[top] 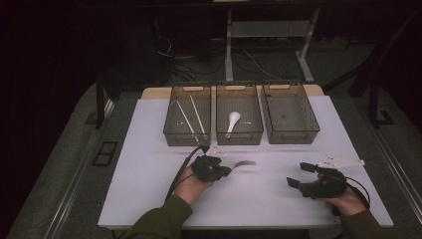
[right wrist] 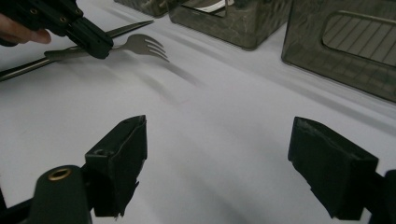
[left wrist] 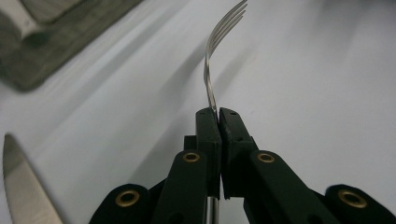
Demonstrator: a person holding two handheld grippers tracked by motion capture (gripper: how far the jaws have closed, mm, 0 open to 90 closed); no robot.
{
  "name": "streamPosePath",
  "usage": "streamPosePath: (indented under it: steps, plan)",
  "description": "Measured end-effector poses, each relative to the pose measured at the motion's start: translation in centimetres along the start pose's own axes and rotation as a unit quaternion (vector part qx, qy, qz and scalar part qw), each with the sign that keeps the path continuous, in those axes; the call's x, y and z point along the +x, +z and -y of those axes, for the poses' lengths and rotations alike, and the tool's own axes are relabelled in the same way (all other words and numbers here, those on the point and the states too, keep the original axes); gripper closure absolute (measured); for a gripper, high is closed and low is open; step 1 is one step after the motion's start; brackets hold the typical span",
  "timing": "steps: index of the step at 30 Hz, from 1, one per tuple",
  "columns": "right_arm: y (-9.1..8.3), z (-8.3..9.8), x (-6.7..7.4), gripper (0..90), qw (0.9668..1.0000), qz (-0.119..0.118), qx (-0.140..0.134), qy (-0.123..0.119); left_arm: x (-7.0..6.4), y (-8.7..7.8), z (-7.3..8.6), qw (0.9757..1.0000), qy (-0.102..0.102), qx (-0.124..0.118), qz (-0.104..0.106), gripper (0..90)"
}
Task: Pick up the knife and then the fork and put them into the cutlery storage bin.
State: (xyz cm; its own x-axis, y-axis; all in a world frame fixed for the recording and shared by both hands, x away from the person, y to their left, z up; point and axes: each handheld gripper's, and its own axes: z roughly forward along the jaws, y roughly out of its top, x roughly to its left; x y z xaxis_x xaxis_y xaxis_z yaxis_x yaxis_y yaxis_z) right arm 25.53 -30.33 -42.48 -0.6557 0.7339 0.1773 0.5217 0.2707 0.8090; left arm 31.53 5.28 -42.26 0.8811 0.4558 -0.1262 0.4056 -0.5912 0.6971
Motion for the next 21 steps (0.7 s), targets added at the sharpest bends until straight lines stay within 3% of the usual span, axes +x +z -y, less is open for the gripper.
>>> streamPosePath:
  steps: [2,4,6,8,13,21]
  plan:
    - [-0.1,-0.6,0.2,14.4,0.9999,-0.014,0.002,-0.006,-0.1,-0.3,-0.4,0.9999,0.006,-0.009,0.011,87.4]
    - [-0.1,-1.2,0.4,16.3,0.9988,-0.042,-0.005,-0.024,-0.3,-0.5,-0.8,0.9996,0.011,-0.014,0.019,87.3]
    - [0.3,-1.9,0.9,17.9,0.9981,-0.049,0.001,-0.038,-0.2,-0.6,-1.1,0.9992,0.022,-0.014,0.03,87.3]
    - [0.9,-2.6,1.4,24.1,0.9967,-0.053,0.01,-0.061,-0.1,-0.6,-1.5,0.9988,0.024,-0.014,0.04,87.3]
    - [2.8,-4.6,2.2,39.9,0.9934,-0.07,0.011,-0.09,0.0,-0.3,-2.4,0.9975,0.034,-0.012,0.06,87.3]
    - [5.5,-6.6,1.9,64.4,0.9884,-0.098,0.034,-0.111,-0.1,0.1,-3.4,0.9957,0.052,-0.005,0.077,87.3]
